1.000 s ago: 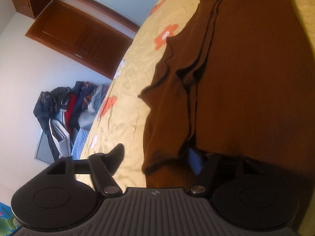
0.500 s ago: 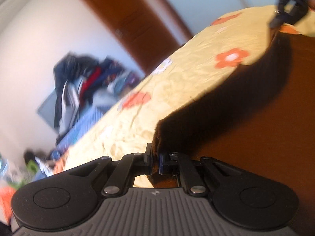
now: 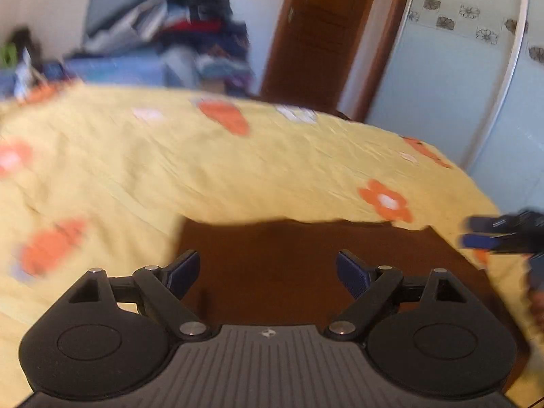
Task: Fold small clothes
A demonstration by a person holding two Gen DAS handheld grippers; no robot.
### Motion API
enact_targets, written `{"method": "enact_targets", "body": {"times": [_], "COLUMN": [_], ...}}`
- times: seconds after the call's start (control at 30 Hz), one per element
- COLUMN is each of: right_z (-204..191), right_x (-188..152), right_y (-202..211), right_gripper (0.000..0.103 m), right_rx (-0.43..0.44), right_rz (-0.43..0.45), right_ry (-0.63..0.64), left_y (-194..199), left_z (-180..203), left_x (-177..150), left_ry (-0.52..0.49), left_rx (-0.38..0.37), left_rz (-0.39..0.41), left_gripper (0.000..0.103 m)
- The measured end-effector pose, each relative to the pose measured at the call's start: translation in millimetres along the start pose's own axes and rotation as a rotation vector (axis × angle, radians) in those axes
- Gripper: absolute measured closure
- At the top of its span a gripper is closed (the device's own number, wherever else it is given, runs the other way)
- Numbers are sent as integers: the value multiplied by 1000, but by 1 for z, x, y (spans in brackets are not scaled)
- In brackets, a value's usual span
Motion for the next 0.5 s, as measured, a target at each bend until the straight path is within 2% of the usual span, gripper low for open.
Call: {"method": "enact_targets", "body": {"times": [0.07,0.1,0.13,0.17,0.2,0.3,0.4,0.43,0.47,0.5], "right_z": [-10,-7,-7,-6,-7,-3,-10,-14,-24,-37], "right_x": [-13,-21,-27,-34,-34,-29,-33,-36,-41,-50], "right_y": [-34,-52,-57,-62,-61,-57,-47,-35,-17,0], "right_gripper": [15,15,10,10,9,9,13,13,9,5], "right_rx": [-77,-145,-178,-213,-220,-196,-284,-303,-268,-202], "right_rz": [-34,-55,11,29,29,36,27,37,59,78], "right_ry": [107,175,287,393,418,369,415,415,413,423], "left_y": [-27,-36,-34,-32,-31,-32,-9,2,13,22], "left_z": [-3,-10,-7,-7,-7,-7,4,16,31,46], "left_x": [-16,-27,-31,-32,-33,-32,-32,-37,-46,-54], "left_ry": [-57,-92,-148,-154,-162,-161,-178,-203,-199,-242], "left_rx": [97,155,165,165,175,196,300,283,244,213], "left_rz": [-71,-105,-88,-98,-97,-103,-76,-67,-78,-74], "left_gripper": [15,15,15,15,15,13,14,14,14,14]}}
Point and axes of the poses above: each gripper's, at about its wrist camera, not at the fingertips, and y roughly against the way its jaws point, z to its right, x to its top, the point moved 9 cm from there along -y, roughly the way its jaws point, and after that the axes turned 11 degrees about -x, right-handed, at the moved point
